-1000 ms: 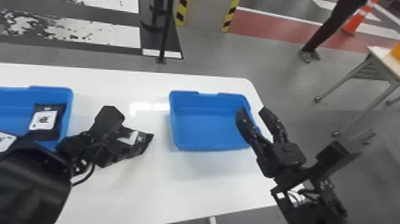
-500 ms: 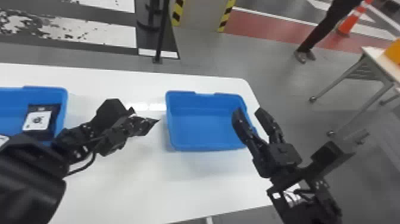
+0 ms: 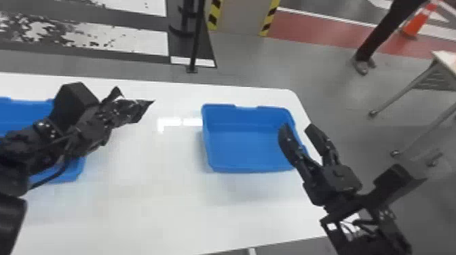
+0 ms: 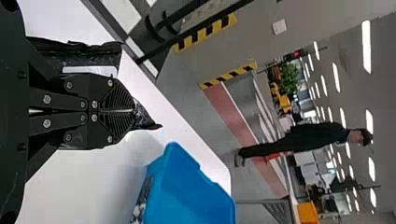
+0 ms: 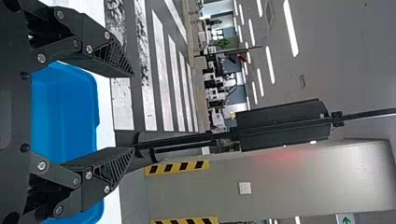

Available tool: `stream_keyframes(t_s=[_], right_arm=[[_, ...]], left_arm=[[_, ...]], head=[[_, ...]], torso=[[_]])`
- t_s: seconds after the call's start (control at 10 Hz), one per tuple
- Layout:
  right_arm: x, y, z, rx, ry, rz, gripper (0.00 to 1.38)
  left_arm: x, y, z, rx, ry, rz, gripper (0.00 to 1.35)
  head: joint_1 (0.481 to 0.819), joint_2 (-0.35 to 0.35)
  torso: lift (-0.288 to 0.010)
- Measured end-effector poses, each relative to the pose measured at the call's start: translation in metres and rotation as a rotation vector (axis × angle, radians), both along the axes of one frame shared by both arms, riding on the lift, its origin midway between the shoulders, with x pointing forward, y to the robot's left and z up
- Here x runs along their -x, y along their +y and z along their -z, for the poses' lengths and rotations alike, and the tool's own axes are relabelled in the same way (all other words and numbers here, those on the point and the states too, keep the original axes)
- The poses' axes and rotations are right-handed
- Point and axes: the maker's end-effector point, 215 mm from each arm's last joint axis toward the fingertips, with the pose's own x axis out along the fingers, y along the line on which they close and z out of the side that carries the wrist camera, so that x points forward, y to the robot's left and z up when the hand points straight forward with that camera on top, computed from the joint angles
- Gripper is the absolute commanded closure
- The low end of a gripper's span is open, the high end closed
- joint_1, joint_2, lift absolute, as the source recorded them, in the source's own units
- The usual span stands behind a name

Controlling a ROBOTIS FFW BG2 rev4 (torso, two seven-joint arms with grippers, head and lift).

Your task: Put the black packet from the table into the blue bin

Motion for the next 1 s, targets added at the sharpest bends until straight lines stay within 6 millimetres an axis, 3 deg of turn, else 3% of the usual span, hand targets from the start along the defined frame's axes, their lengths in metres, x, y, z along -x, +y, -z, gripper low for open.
stream_keyframes(t_s=[0.2,0.3,0.4,0.5,0.6,0.8,1.0], right_arm=[[0.0,0.0,-0.001,-0.001,-0.003,0.0,0.5],[0.0,0.0,-0.002,-0.002,-0.003,0.0,0.5],[0.0,0.0,-0.002,-0.003,-0.003,0.0,0.5],[0.0,0.0,-0.002,-0.003,-0.005,0.0,0.5],[-0.001,0.0,-0.002,-0.003,-0.005,0.0,0.5],[0.0,0.0,-0.002,-0.005,-0.004,-0.001,0.5],[0.0,0.0,-0.003,-0.004,-0.006,-0.001,0.5]], left_arm=[[-0.001,0.083,-0.006,-0.04,-0.006,-0.148,1.22],[0.0,0.111,-0.002,-0.063,0.001,-0.199,1.21],[0.003,0.135,0.005,-0.08,0.017,-0.246,0.91],[0.009,0.156,0.016,-0.081,0.051,-0.298,0.4],[0.014,0.175,0.025,-0.072,0.082,-0.344,0.07],[0.02,0.192,0.026,-0.038,0.086,-0.387,0.17],[0.029,0.215,0.007,0.028,0.034,-0.444,0.17]], head=[[0.695,-0.132],[0.695,-0.089],[0.695,-0.058],[0.695,-0.042],[0.695,-0.014],[0.695,0.013],[0.695,0.038]], torso=[[-0.11],[-0.11],[-0.11],[-0.11],[-0.11],[-0.11],[-0.11]])
